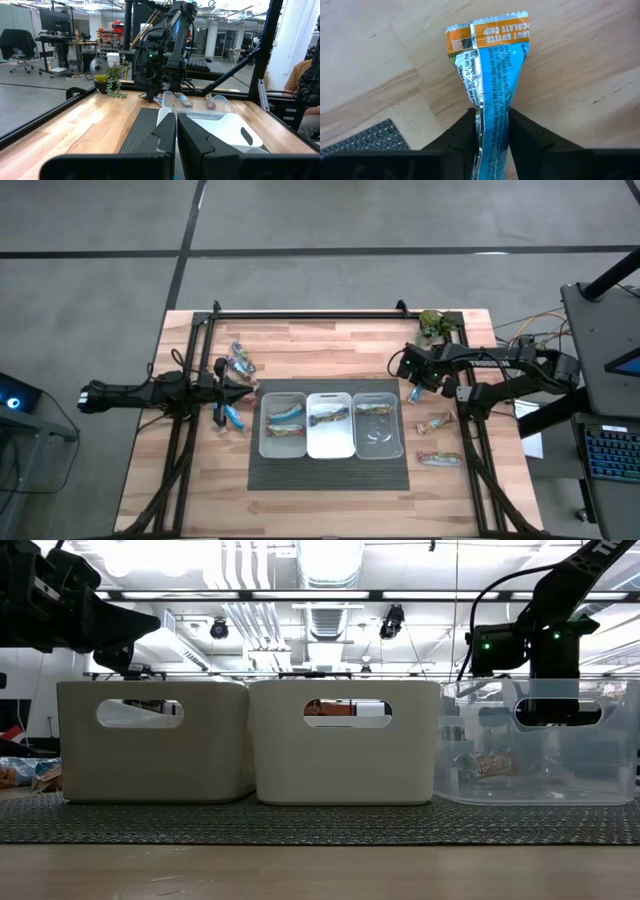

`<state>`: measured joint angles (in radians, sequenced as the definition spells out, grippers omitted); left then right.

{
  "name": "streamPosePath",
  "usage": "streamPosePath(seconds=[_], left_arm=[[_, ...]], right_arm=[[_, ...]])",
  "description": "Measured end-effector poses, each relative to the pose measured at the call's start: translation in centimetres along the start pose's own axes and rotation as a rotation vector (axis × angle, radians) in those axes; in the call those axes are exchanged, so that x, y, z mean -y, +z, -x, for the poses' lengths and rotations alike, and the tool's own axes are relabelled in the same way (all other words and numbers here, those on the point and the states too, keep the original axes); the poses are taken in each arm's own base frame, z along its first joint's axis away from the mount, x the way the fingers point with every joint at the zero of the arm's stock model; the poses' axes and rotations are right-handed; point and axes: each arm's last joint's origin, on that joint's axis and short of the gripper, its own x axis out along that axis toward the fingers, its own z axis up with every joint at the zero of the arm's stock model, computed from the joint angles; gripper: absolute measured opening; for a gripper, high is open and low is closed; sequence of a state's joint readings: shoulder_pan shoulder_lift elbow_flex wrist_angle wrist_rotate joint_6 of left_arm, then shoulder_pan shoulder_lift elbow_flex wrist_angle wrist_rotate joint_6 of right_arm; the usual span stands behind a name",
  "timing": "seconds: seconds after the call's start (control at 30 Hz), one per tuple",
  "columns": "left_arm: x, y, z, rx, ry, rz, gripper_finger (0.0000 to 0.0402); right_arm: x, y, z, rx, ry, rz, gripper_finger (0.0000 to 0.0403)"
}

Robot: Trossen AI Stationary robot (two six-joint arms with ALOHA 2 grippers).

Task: Pick and place Granola Bars by type
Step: Put the yellow granola bar into the transparent bin

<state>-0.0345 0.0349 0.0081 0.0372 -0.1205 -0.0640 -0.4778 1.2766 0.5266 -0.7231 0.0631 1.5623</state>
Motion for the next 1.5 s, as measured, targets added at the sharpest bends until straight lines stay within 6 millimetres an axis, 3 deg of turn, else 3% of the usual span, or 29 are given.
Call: streamPosePath(seconds=[0.5,1.5], left_arm=[[0.0,0.0,0.0,0.0,0.0,0.0,0.0],[0.0,0.0,0.0,-0.001,0.0,0.0,0.0]], right_arm=[[-0.1,0.0,0.1,-0.003,0.007,0.012,0.0079],[-3.5,0.4,4.9,0.058,0.219,0.159,0.0063]])
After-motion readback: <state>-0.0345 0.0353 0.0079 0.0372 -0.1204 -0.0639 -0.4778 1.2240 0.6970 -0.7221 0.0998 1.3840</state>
